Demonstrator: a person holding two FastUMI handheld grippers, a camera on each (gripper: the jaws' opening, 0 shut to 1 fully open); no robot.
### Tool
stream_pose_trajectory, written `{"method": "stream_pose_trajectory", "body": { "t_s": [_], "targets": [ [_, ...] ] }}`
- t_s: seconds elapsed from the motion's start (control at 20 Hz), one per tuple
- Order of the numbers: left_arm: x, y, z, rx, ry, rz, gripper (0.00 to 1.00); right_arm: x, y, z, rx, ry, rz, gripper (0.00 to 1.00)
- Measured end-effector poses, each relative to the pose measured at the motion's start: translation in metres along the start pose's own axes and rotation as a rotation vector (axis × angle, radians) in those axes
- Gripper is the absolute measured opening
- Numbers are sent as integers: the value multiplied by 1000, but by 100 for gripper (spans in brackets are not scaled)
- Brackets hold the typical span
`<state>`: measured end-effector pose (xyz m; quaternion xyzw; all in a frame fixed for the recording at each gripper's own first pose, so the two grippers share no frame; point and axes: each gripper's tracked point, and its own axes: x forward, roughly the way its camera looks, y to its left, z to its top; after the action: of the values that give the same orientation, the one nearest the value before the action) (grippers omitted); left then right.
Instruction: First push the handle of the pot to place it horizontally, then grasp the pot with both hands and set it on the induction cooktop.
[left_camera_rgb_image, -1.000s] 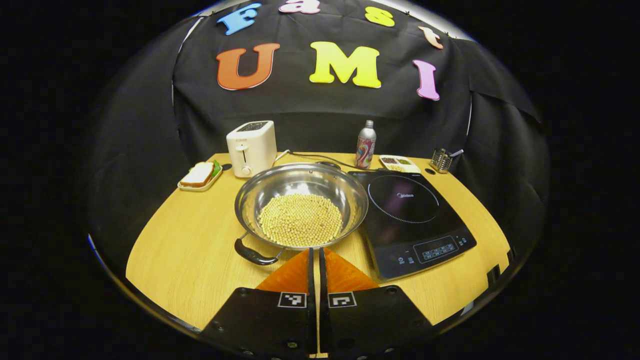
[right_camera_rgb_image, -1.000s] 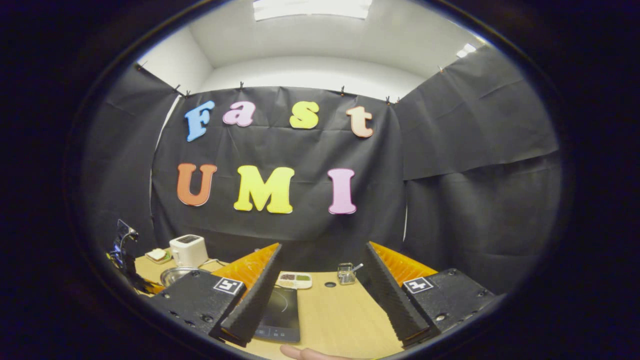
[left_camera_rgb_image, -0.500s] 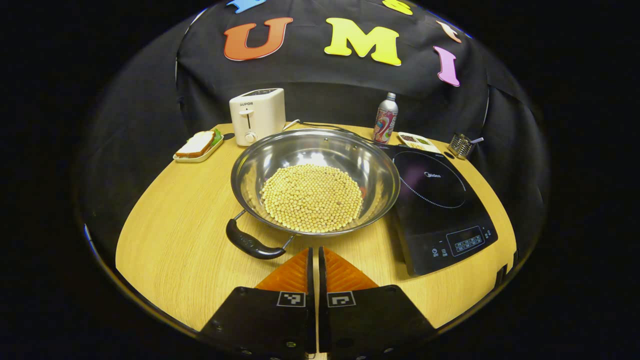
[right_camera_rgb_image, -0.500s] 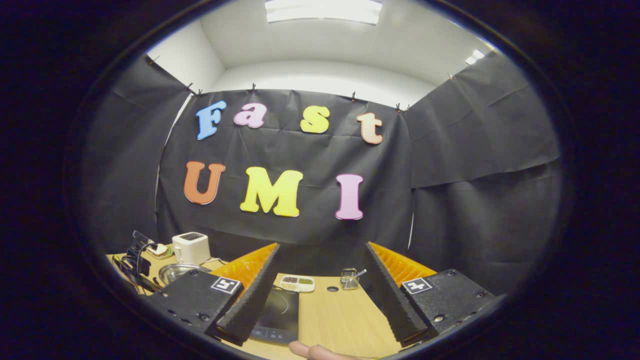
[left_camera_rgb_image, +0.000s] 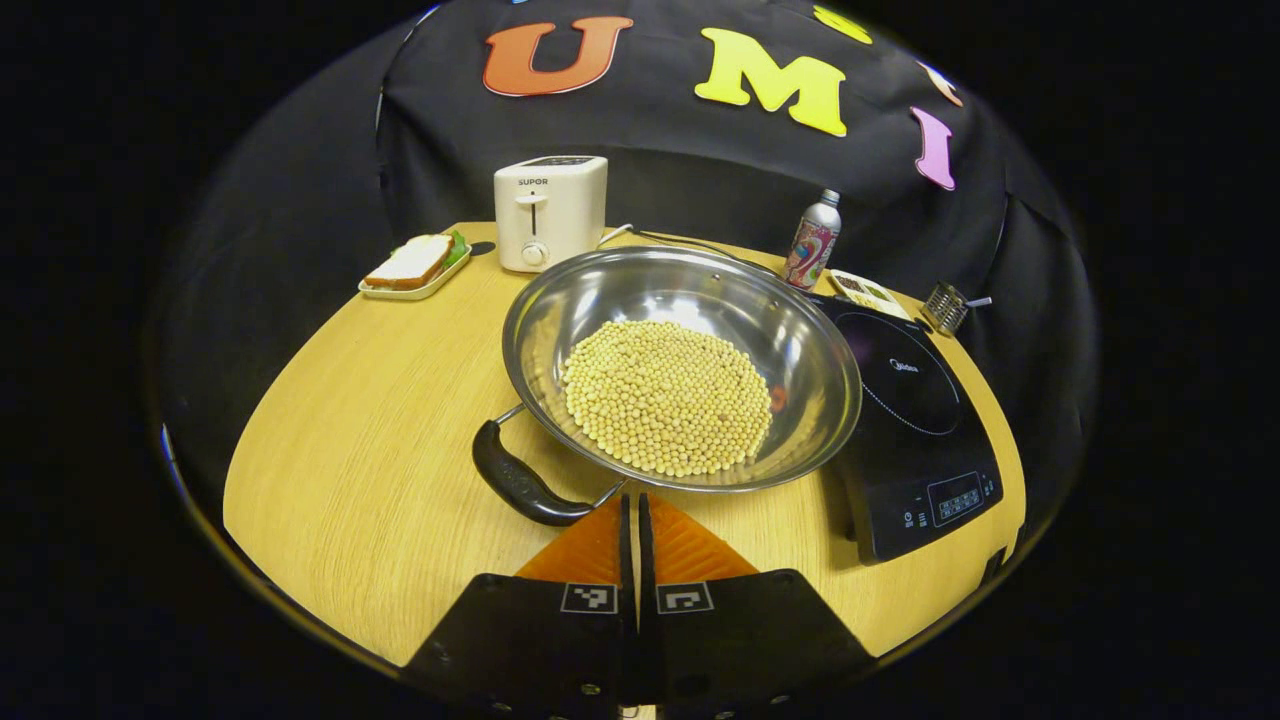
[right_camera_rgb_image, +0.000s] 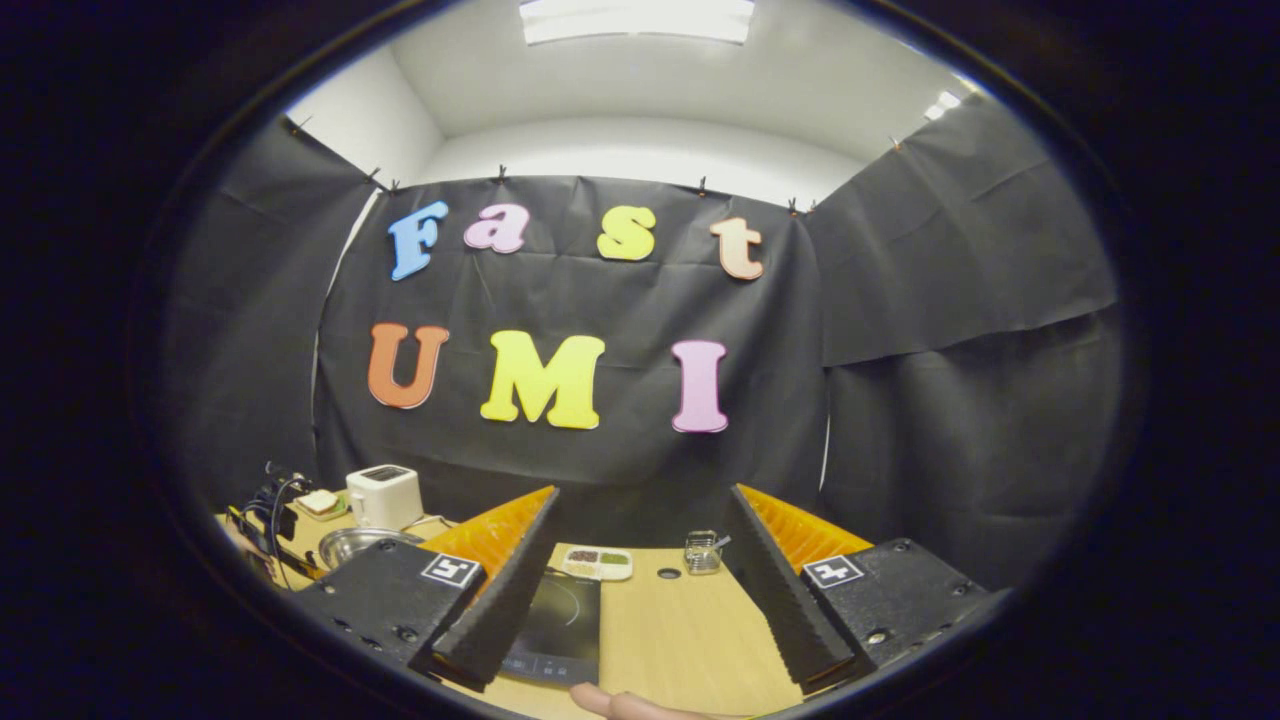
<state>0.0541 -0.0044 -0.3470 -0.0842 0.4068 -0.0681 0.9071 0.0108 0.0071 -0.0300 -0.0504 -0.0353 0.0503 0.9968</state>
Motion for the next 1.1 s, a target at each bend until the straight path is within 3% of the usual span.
{"method": "stream_pose_trajectory", "body": {
  "t_s": [0.55, 0.65, 0.85, 0.9, 1.1],
  "targets": [
    [3, 44, 12, -16, 4, 37, 0, 21, -3, -18, 52, 0, -40, 100],
    [8, 55, 14, -10, 7, 70, 3, 24, 4, -21, 74, 12, -24, 100],
    [16, 68, 17, -1, 39, 86, 0, 35, 15, -19, 84, 20, 0, 100],
    [18, 71, 18, 0, 45, 91, 4, 38, 22, -20, 81, 29, 9, 100],
    [24, 78, 24, 6, 61, 100, 0, 51, 44, -25, 51, 73, 49, 100]
  ]
}}
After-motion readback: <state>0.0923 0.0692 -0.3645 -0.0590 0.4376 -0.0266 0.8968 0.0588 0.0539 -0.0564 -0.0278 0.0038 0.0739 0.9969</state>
